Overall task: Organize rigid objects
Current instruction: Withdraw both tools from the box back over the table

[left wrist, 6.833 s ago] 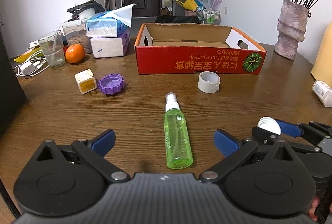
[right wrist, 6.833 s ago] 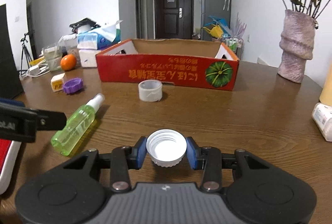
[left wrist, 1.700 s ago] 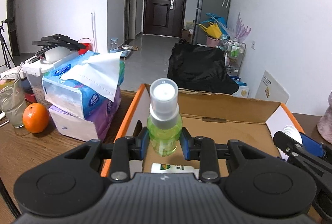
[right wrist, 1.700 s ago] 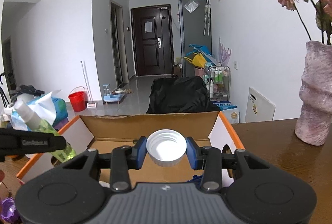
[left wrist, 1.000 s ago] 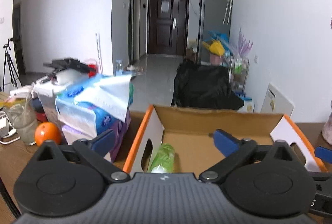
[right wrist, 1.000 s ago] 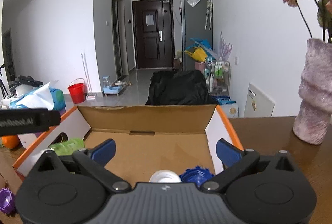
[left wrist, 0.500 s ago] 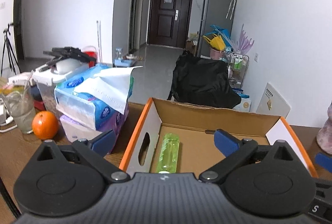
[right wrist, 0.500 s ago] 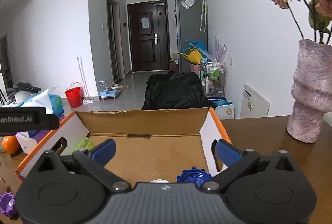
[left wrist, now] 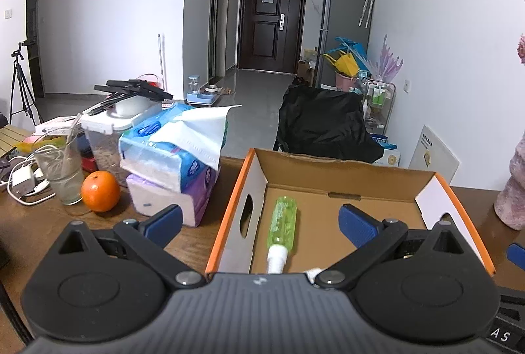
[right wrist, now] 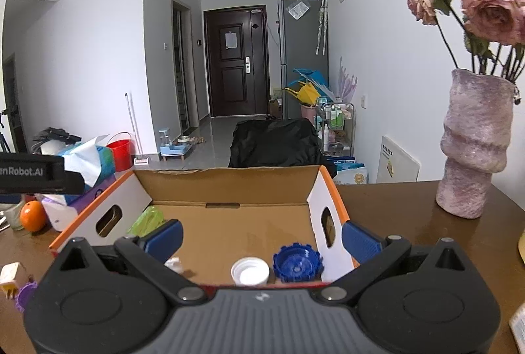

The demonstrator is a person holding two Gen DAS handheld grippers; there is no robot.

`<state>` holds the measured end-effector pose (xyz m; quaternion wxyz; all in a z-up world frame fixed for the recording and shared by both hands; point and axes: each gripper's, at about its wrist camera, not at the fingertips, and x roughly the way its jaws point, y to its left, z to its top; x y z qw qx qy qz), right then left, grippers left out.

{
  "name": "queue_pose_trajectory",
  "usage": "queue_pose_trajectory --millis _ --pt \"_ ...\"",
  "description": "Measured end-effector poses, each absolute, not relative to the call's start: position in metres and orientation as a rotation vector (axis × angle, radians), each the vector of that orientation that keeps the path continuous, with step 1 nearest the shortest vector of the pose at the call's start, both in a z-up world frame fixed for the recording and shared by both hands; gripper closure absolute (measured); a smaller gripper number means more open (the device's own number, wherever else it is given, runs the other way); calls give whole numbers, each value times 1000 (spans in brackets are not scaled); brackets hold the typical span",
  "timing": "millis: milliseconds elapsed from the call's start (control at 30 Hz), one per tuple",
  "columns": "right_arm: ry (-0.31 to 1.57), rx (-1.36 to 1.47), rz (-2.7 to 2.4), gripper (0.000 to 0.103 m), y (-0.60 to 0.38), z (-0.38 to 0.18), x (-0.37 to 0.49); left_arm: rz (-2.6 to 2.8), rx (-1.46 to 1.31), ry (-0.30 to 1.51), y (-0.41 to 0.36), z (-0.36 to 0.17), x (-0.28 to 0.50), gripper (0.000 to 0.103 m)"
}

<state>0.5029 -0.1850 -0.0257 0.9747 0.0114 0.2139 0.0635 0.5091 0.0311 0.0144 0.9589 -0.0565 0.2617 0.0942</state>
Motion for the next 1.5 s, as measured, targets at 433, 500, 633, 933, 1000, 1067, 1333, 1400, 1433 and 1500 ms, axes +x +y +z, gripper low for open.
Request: queue_pose_trajectory --millis 433,500,633,933,1000,1067,1333,1400,1433,1500 --pt "414 30 124 0 -202 -16 431 186 -92 509 27 33 439 0" --pt "414 25 127 0 -203 -15 419 182 -90 507 26 35 428 0" --pt "413 7 129 0 -201 -15 397 180 -88 507 29 34 404 0" --pt "406 -21 142 0 -197 -16 348 170 -86 509 35 32 357 0" --pt "404 -28 145 0 -196 -16 338 165 -81 506 35 31 349 0" --pt "401 -34 148 0 -196 -17 328 162 -75 504 35 29 339 0" --pt "403 -58 155 0 -193 -20 300 144 -61 508 38 21 305 0" --pt "403 -65 158 0 -193 -21 293 142 -56 514 39 18 299 0" --pt "404 -67 159 0 -193 -22 290 141 -53 517 39 17 296 0" --pt "407 -74 161 0 -192 -24 284 140 -50 522 43 13 289 0"
